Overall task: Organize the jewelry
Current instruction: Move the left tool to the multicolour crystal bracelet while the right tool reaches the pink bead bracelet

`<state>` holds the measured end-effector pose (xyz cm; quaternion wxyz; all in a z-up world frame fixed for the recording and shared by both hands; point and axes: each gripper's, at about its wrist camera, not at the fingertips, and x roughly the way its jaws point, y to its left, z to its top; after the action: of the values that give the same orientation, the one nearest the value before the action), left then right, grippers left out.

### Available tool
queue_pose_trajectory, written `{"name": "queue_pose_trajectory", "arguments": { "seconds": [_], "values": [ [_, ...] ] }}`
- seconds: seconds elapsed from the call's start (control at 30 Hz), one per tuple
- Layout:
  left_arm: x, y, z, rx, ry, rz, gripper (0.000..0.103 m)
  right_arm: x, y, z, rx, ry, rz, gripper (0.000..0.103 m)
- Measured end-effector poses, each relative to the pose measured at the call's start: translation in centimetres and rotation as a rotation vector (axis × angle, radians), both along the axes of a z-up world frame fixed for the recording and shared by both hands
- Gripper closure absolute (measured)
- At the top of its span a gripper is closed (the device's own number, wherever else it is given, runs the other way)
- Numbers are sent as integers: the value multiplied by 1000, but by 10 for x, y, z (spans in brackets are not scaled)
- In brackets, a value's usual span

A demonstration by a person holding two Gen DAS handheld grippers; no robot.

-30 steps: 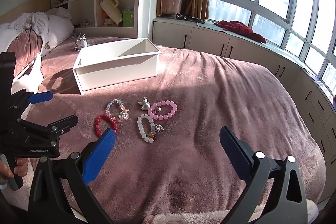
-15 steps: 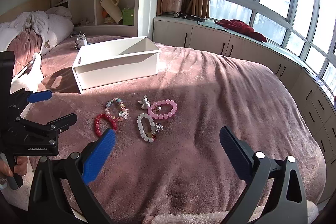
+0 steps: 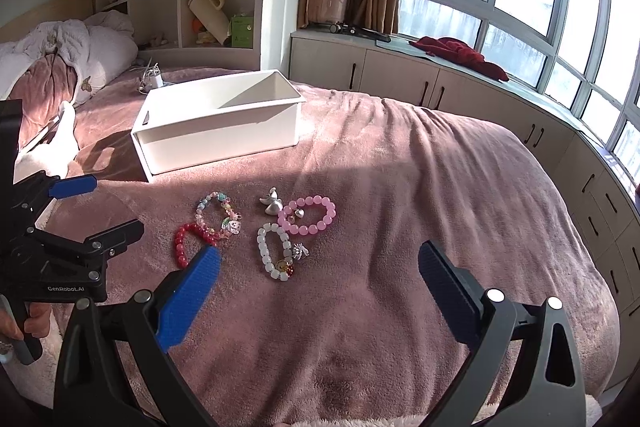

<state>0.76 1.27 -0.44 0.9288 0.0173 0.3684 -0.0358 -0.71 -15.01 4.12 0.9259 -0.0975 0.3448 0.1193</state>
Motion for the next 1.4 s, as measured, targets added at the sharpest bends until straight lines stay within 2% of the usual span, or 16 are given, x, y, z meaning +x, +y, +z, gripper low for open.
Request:
{"name": "queue_pose_trajectory", "arguments": {
  "seconds": [0.3,0.47,0.7,0.9,0.97,1.03,1.13,1.2,1.27,1.4],
  "values": [
    [25,5,-6,-24,27,-19,3,22,2,-8,-3,21,6,5],
    [49,2,-17,28,55,-55,3,46,3,-13,41,50,45,5],
    [85,-1,-32,68,101,-114,3,83,9,-22,4,67,82,5],
    [124,5,-53,28,170,-159,3,124,6,-42,24,131,119,12],
    [135,4,-61,49,180,-170,8,143,6,-53,30,170,130,24],
    [146,2,-70,77,200,-175,23,162,8,-65,26,206,143,39],
    [158,7,-85,61,247,-163,30,182,11,-83,-28,218,133,41],
    [163,10,-95,41,282,-158,33,190,10,-95,-38,244,123,44],
    [168,11,-103,31,307,-156,41,194,6,-108,-29,277,113,46],
    [170,13,-114,7,309,-143,51,199,1,-129,-21,337,105,58]
  ]
}}
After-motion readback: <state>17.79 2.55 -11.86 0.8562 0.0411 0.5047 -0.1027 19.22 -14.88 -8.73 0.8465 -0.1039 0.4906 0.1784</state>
